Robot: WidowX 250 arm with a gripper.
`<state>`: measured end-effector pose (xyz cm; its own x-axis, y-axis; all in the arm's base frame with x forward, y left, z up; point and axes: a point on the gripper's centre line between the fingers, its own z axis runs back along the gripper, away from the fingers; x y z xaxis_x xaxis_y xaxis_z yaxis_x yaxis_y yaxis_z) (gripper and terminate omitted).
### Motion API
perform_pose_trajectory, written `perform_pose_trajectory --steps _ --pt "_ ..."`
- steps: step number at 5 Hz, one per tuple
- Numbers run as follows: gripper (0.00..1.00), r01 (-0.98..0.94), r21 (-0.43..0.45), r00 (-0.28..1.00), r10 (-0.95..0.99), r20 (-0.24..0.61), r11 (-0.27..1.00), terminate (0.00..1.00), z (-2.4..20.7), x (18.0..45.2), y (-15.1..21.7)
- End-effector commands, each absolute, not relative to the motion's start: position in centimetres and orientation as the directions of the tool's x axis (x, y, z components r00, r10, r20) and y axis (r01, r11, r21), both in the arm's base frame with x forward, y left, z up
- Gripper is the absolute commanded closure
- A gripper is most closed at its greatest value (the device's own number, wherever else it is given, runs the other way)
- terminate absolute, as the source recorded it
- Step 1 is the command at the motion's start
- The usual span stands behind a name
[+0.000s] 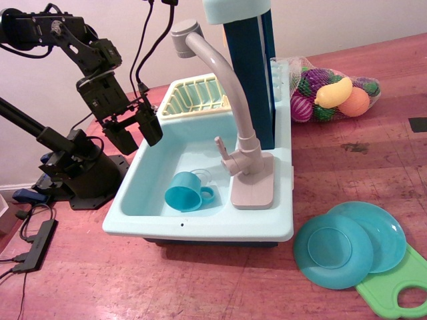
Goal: Flip cup upright
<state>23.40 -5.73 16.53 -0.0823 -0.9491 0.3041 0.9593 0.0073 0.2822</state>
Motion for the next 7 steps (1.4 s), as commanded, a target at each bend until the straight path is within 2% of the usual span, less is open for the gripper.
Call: perform_pose_trajectory --steps 1,2,3,4,5,6,7 --pt "0.00 0.959 0.282 -0.082 -0.949 0.304 0.007 0.00 16.5 23.4 -5.7" --pt "0.00 0.920 0.345 0.069 -0.945 0.319 0.184 0.00 17.7 24.2 -6.2" --pt "0.00 0.875 0.380 0.172 -0.926 0.336 0.300 0.00 18.5 24.9 -6.0" --pt "0.00 0.823 0.362 0.306 -0.878 0.369 0.439 0.00 18.4 25.1 -6.1" --pt "0.00 0.745 0.211 0.539 -0.758 0.367 0.632 0.00 17.8 25.4 -6.8" --pt "0.00 0.612 0.150 0.659 -0.605 0.446 0.776 0.00 16.9 26.1 -7.0" --pt "0.00 0.583 0.018 0.731 -0.535 0.423 0.812 0.00 16.7 27.0 -7.2"
